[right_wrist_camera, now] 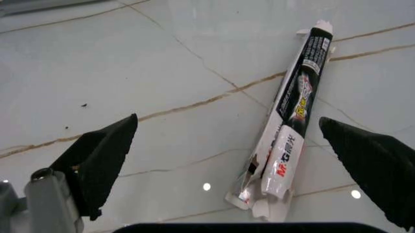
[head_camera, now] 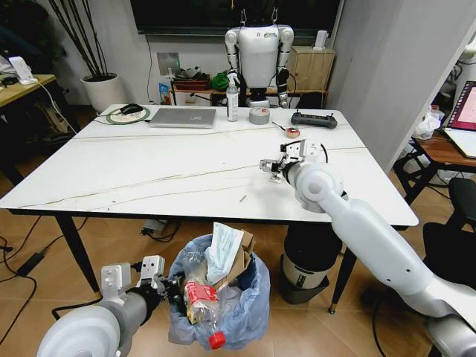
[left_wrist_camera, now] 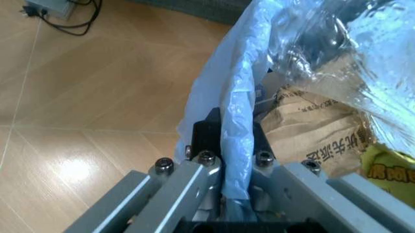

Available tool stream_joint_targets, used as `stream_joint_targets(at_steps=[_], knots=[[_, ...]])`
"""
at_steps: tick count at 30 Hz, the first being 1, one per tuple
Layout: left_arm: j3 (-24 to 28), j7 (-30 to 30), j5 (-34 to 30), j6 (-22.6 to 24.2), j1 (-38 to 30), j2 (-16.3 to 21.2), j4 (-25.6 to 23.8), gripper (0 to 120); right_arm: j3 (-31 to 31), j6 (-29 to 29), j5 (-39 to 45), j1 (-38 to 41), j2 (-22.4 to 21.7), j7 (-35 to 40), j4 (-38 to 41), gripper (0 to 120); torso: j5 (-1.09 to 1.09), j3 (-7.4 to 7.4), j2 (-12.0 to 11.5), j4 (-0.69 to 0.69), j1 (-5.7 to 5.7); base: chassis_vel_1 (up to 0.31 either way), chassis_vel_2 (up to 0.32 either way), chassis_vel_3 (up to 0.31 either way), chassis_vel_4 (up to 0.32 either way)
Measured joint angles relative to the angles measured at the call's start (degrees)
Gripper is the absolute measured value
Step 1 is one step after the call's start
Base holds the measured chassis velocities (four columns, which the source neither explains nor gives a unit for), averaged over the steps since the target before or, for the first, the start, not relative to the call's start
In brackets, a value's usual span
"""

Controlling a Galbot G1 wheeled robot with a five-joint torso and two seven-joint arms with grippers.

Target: Pick up the trash bin and place the trash from the table into it.

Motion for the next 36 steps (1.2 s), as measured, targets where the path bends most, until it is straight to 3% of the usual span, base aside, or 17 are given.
stream_joint_targets(at_steps=[7, 12, 18, 20, 24, 28, 36], knots=[[-0.04, 0.09, -0.02, 0.0, -0.3, -0.06, 0.32, 0, -0.16, -0.23, -1.0, -0.51, 0.61, -0.4, -1.97, 99, 0.01, 0.0, 0.0, -0.01, 0.0, 0.0, 0.0, 0.0, 0.0], [-0.07, 0.09, -0.08, 0.0, -0.57, -0.02, 0.45, 0, -0.16, -0.52, -2.58, -1.02, 0.26, -1.84, -2.59, 89, 0.02, 0.0, 0.0, -0.01, 0.0, 0.0, 0.0, 0.0, 0.0], [-0.1, 0.18, -0.25, 0.0, -0.98, 0.16, 0.74, 0, -0.3, -0.54, -3.9, -1.21, 0.18, -2.54, -2.94, 63, 0.02, 0.0, 0.0, -0.01, 0.0, 0.0, 0.0, 0.0, 0.0], [-0.1, 0.21, -0.25, 0.0, -0.98, 0.15, 0.75, 0, -0.31, -0.53, -4.0, -1.25, 0.18, -2.58, -2.97, 61, 0.02, 0.0, 0.0, -0.01, 0.0, 0.0, 0.0, 0.0, 0.0], [-0.15, 0.65, -0.25, 0.0, -0.99, 0.13, 0.76, 0, -0.56, -0.47, -4.97, -1.54, 0.0, -3.0, -3.14, 40, 0.02, 0.0, 0.0, -0.01, 0.0, 0.0, 0.0, 0.0, 0.0], [-0.19, 0.84, -0.24, 0.0, -1.12, 0.19, 0.77, 0, -0.8, -0.41, -5.72, -1.61, 0.0, -3.21, -3.27, 31, 0.02, 0.0, 0.0, -0.01, 0.0, 0.0, 0.0, 0.0, 0.0], [-0.37, 1.07, -0.17, 0.0, -0.95, 0.19, 0.63, 0, -0.78, 0.02, -7.21, -1.67, -0.67, -3.84, -2.61, 0, 0.03, 0.0, 0.0, -0.01, 0.0, 0.0, 0.0, 0.0, 0.0]])
